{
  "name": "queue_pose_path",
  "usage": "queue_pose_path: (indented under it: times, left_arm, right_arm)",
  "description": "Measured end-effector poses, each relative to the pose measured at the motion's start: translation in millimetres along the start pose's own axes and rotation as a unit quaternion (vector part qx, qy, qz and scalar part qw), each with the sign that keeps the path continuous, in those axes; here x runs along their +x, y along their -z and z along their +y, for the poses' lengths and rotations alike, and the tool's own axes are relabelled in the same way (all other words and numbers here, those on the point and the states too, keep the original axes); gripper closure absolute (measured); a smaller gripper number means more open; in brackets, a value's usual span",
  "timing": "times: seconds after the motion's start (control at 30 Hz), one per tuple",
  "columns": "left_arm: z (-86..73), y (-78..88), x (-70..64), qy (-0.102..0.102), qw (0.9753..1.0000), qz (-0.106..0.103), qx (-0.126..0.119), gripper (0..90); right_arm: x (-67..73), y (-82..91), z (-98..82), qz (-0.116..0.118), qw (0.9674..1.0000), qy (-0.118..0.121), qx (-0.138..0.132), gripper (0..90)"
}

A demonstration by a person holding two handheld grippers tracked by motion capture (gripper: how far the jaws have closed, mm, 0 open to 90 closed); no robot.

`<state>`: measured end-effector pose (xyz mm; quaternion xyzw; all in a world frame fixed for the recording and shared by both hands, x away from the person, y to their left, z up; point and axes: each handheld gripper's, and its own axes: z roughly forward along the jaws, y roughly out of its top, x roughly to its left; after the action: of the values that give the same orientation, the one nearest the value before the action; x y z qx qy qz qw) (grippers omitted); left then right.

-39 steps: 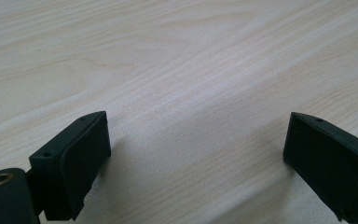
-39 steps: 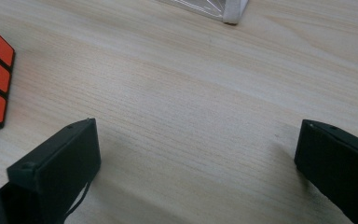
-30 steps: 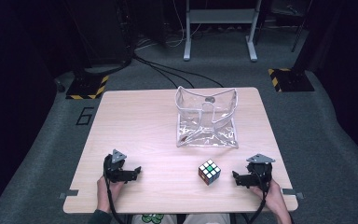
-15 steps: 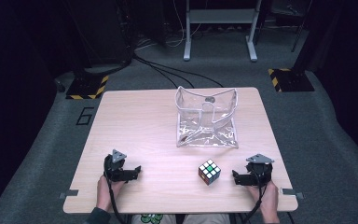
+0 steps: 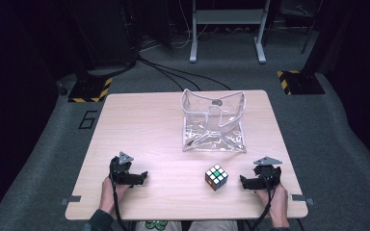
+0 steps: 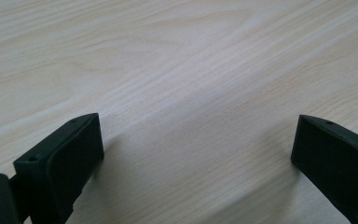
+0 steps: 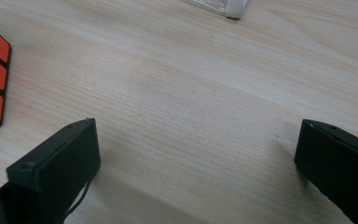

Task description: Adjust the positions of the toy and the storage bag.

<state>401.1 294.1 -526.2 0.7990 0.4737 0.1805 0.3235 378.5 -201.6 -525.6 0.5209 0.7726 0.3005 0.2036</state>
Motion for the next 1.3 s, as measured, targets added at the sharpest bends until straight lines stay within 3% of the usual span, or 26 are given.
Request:
queue_pose_path:
  times: [0.17, 0.37, 0.6, 0.8, 1.13, 1.3]
  left_arm:
    - [8.7, -3.4, -0.8, 0.008, 0.9996, -0.029, 0.002, 1.7]
    - [20.4, -2.6, -4.2, -0.01, 0.9993, -0.036, 0.001, 1.1]
    - [30.0, -1.3, -0.5, 0.003, 0.9988, -0.047, -0.008, 1.1]
    - [39.7, 1.3, 1.1, -0.007, 0.9988, -0.049, -0.005, 1.4]
    - [55.8, 0.3, 1.2, -0.001, 0.998, -0.062, -0.012, 2.4]
    - [68.7, -0.2, -1.4, -0.013, 0.9974, -0.071, -0.008, 2.6]
  right_arm:
    - [-0.9, 1.4, 3.2, 0.004, 1.0, -0.005, 0.006, 0.0]
    - [-2.5, 7.0, 10.0, 0.01, 0.9999, 0.003, 0.003, 0.0]
    - [0.6, 15.3, 23.6, 0.02, 0.9998, 0.001, 0.0, 0.0]
    - [2.2, 22.0, 34.8, 0.023, 0.9997, 0.005, -0.005, 0.0]
    - [1.6, 29.1, 47.7, 0.025, 0.9996, 0.01, -0.008, 0.0]
    - [-0.3, 33.5, 56.7, 0.031, 0.9993, 0.014, -0.011, 0.0]
